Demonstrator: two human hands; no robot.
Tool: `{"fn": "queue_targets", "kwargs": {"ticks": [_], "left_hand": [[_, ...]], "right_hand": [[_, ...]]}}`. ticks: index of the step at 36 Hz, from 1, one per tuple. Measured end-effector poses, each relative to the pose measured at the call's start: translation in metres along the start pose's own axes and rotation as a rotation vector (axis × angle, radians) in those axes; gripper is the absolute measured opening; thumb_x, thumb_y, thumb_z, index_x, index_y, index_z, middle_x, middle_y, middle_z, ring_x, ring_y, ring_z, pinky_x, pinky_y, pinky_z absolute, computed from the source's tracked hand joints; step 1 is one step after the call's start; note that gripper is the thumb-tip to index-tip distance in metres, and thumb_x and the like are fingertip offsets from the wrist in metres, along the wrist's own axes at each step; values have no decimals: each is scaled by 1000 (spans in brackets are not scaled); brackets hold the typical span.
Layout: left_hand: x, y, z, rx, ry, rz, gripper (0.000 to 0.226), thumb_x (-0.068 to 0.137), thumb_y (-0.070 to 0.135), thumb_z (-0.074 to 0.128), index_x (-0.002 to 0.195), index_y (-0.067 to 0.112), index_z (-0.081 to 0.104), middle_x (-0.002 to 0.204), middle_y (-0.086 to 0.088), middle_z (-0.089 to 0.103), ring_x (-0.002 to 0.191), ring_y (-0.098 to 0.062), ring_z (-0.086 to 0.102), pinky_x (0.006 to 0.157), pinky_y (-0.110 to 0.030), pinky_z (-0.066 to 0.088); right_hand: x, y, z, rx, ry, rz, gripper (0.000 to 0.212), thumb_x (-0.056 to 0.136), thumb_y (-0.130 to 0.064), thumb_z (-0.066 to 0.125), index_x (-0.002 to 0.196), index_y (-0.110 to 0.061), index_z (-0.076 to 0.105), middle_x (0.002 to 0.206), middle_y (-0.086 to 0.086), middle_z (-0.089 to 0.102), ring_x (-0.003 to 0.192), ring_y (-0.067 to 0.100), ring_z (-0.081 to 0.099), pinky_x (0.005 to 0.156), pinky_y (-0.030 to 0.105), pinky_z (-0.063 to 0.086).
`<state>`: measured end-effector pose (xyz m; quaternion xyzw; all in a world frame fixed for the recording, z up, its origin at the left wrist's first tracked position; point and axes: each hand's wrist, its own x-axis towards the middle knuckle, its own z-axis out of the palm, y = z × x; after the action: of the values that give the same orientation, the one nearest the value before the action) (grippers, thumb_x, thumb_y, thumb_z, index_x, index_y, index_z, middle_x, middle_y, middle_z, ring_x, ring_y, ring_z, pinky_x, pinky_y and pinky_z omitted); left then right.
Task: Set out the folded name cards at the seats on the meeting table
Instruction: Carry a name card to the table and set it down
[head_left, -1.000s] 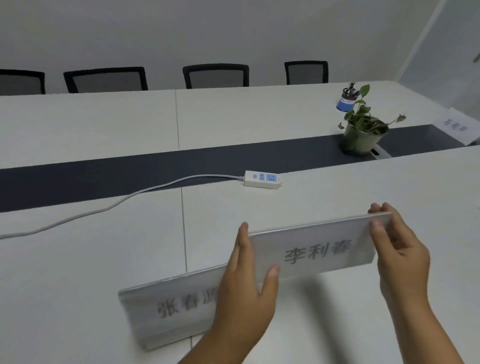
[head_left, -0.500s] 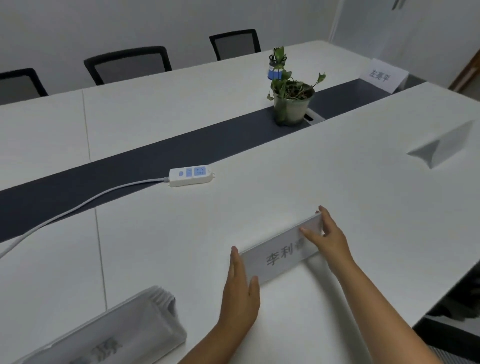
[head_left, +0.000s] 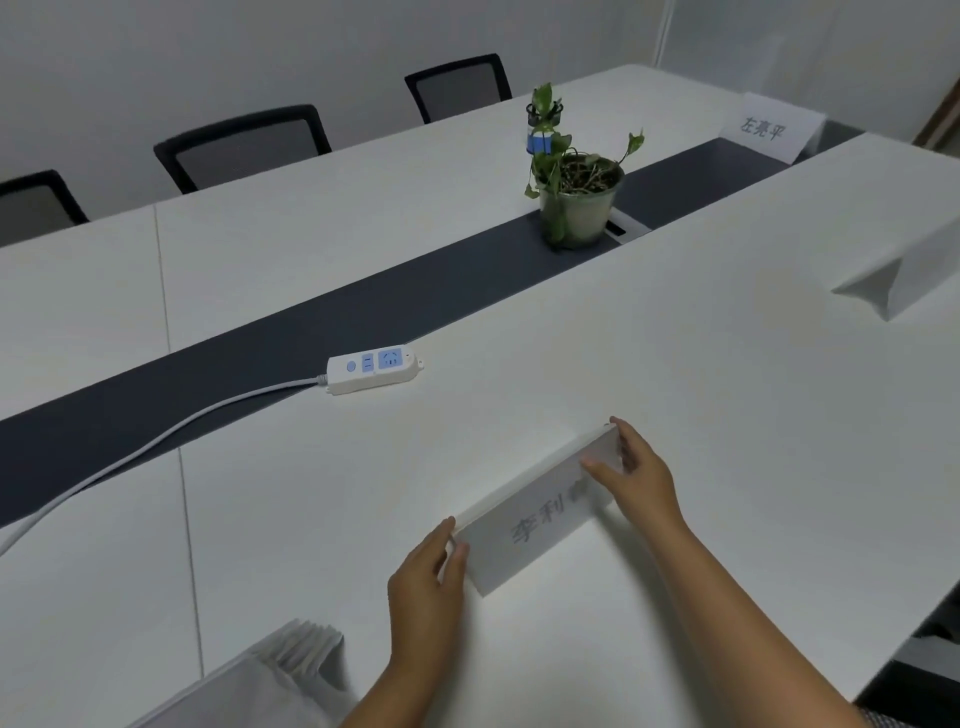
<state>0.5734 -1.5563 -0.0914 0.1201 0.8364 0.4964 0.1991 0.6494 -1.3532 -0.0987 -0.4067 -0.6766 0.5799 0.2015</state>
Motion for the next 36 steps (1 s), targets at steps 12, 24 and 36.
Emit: {"fn": "queue_targets", "kwargs": {"ticks": [12, 24, 36], "left_hand": [[19, -2, 0, -5, 49, -1, 34, 86, 10, 54, 120, 8, 53, 124, -8, 58, 103, -10, 50, 93, -19, 34], [20, -6, -3, 22, 27, -4, 35, 84, 8, 57, 119, 6, 55, 122, -11, 60, 111, -22, 55, 99, -27, 38], [20, -7, -6, 68, -20, 29, 37, 86, 9, 54, 123, 5, 50, 126, -10, 57, 116, -22, 53, 103, -29, 38]], "right_hand": [[24, -10, 20, 52, 59, 4, 42, 83, -20, 60, 123, -15, 49, 111, -7, 52, 101, 8, 49, 78, 8, 38], [23, -5, 16, 97, 69, -12, 20, 81, -13, 62, 97, -23, 56, 92, -10, 58, 81, -9, 52, 65, 7, 44], [18, -9, 16, 35, 72, -5, 28, 82, -16, 61, 109, -19, 56, 106, -4, 56, 101, 12, 52, 86, 25, 38]]}}
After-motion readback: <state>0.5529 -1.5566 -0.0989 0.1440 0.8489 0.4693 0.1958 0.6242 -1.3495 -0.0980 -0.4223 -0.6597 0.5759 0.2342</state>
